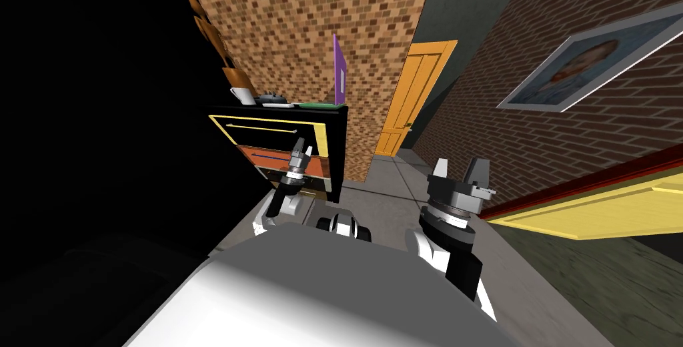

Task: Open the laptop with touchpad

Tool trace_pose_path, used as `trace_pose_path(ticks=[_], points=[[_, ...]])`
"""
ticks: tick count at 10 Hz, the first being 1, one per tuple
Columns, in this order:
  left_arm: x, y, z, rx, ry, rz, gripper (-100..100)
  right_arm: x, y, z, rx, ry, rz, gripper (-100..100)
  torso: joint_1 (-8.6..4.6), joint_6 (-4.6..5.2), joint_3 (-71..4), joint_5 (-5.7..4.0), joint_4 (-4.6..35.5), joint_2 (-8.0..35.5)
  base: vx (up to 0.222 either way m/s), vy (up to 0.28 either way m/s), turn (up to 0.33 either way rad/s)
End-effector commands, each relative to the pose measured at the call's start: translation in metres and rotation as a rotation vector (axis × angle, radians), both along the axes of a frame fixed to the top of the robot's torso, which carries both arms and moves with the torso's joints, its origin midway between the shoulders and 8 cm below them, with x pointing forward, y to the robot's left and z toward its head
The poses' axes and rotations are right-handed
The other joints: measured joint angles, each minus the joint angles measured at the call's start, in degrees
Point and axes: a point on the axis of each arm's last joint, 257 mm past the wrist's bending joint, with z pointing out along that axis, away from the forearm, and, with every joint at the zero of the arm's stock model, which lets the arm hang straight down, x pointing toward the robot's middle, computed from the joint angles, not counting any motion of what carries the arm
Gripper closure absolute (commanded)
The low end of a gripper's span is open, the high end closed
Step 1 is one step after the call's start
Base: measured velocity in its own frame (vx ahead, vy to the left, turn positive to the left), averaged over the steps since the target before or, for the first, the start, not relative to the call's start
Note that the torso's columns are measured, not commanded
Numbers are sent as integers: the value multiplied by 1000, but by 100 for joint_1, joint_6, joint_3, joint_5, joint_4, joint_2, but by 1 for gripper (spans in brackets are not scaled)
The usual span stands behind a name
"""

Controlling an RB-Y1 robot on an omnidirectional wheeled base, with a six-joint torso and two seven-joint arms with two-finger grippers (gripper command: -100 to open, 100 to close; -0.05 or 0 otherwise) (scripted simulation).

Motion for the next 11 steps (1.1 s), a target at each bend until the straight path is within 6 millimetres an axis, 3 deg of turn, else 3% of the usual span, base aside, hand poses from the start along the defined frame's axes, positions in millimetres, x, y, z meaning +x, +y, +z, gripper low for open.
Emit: trace_pose_path(ticks=[1, 6, 7, 8, 10, 11], points=[[12, -9, 5, 15, 2, -34, -100, 0, 0, 0, 0, 0, 0, 0, 1, 1, -2, 1, -1, -2, -44, -28, -11], [47, -34, 10, 61, 44, -109, -100, 0, 0, 0, 0, 0, 0, 0, 0, 0, 6, 0, 3, 10, -48, -42, -19], [48, -37, 19, 63, 24, -116, -100, 0, 0, 0, 0, 0, 0, 0, -4, 1, 6, 0, 2, 10, -52, -39, -14], [60, -42, 12, 81, 63, -131, -100, 0, 0, 0, 0, 0, 0, 0, -2, 1, 4, 0, 2, 7, -77, -48, -26], [61, -47, 25, 83, 34, -141, -100, 0, 0, 0, 0, 0, 0, 0, -2, 0, 4, -1, 2, 6, -38, -30, -9], [74, -53, 20, 103, 69, -156, -100, 0, 0, 0, 0, 0, 0, 0, 4, 0, -4, 1, -2, -6, -31, -41, -25]])
